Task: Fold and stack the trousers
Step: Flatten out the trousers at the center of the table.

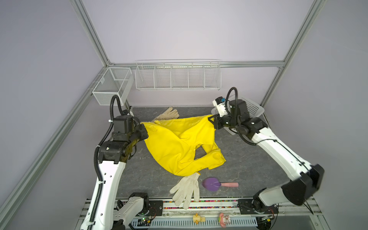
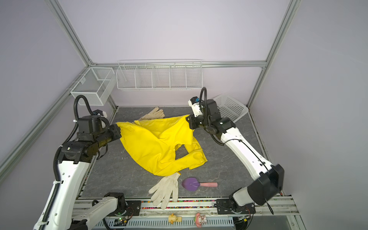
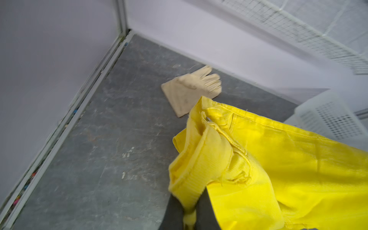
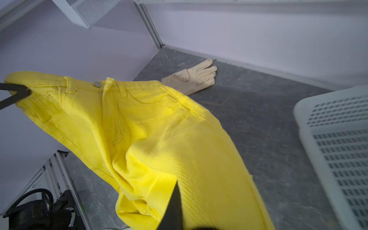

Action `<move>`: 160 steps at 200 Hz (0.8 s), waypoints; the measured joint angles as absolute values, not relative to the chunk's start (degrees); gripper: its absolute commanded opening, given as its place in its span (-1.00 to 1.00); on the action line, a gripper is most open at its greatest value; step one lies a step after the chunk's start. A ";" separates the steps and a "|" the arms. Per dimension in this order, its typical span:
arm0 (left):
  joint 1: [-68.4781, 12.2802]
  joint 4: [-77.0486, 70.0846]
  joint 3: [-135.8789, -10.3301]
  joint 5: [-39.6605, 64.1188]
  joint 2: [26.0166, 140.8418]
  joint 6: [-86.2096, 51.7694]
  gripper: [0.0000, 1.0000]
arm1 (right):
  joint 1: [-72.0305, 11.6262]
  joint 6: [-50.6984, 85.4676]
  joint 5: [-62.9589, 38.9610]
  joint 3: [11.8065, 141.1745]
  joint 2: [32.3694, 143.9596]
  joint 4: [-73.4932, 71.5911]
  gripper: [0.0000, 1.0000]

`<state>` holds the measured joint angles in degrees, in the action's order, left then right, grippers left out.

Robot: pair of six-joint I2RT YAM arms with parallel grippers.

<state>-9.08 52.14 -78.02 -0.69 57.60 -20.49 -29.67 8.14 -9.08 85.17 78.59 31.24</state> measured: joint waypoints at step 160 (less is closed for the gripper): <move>-15.22 42.98 -58.96 -20.27 54.89 -19.00 -1.00 | -39.13 -0.91 -5.74 89.49 93.51 30.33 -0.69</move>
<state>-15.22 42.98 -58.96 -20.27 54.89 -19.00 -39.13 -0.91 -5.74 89.49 93.51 30.33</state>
